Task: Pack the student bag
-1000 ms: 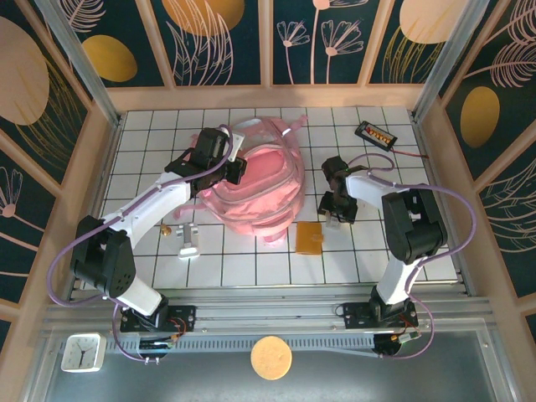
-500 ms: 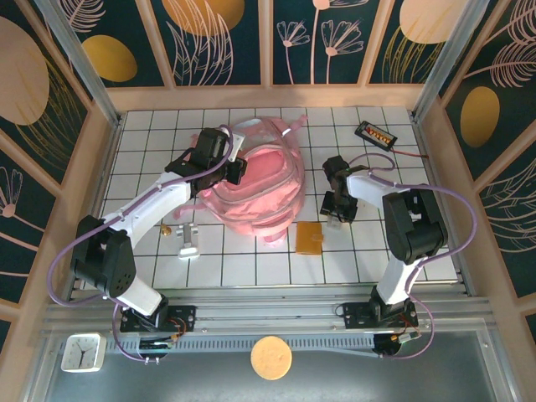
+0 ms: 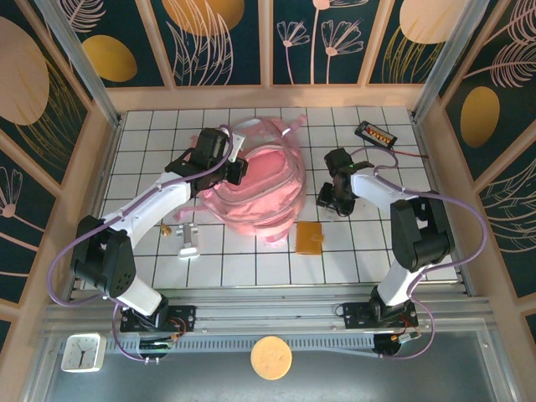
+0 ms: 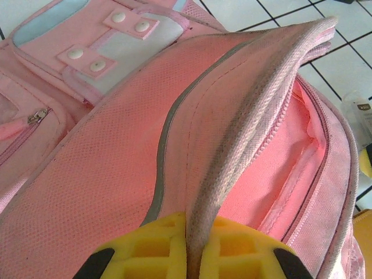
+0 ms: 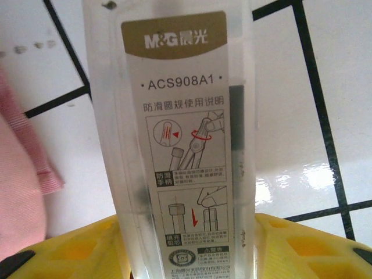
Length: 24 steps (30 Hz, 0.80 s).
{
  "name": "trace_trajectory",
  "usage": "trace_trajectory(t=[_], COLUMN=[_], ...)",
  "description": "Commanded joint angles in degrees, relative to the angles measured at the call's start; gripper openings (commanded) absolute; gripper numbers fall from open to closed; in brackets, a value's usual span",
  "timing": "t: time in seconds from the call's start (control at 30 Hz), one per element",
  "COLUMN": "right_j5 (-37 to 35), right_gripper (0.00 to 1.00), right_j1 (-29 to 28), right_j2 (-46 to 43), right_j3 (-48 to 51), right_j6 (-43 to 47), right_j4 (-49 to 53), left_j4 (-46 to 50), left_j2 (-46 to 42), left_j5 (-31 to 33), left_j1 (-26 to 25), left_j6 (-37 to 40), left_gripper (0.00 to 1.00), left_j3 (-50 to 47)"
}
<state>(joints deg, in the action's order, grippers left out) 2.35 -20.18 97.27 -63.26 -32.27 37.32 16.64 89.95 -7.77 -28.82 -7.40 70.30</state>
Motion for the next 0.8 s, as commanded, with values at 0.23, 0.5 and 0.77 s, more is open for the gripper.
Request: trace_trajectory(t=[0.23,0.5,0.77], right_j5=[5.7,9.5,12.37], right_gripper=[0.5,0.49,0.49], right_j1=[0.11,-0.12,-1.88], right_j2=[-2.66,-6.45,-10.55], right_j3=[-2.52,-3.51,-6.79], right_j6=[-0.42,-3.21,-6.3], right_j4=[-0.96,-2.32,-2.78], left_j4=[-1.81,-1.7,-2.32], left_j2=[-0.58,-0.21,0.52], left_j5=[-4.54,-5.85,-7.54], left_j1=[-0.1,-0.06,-0.01], left_j6=[-3.32,-4.05,-5.42], left_gripper=[0.0,0.0,0.0], left_j3=[-0.46,0.49,2.04])
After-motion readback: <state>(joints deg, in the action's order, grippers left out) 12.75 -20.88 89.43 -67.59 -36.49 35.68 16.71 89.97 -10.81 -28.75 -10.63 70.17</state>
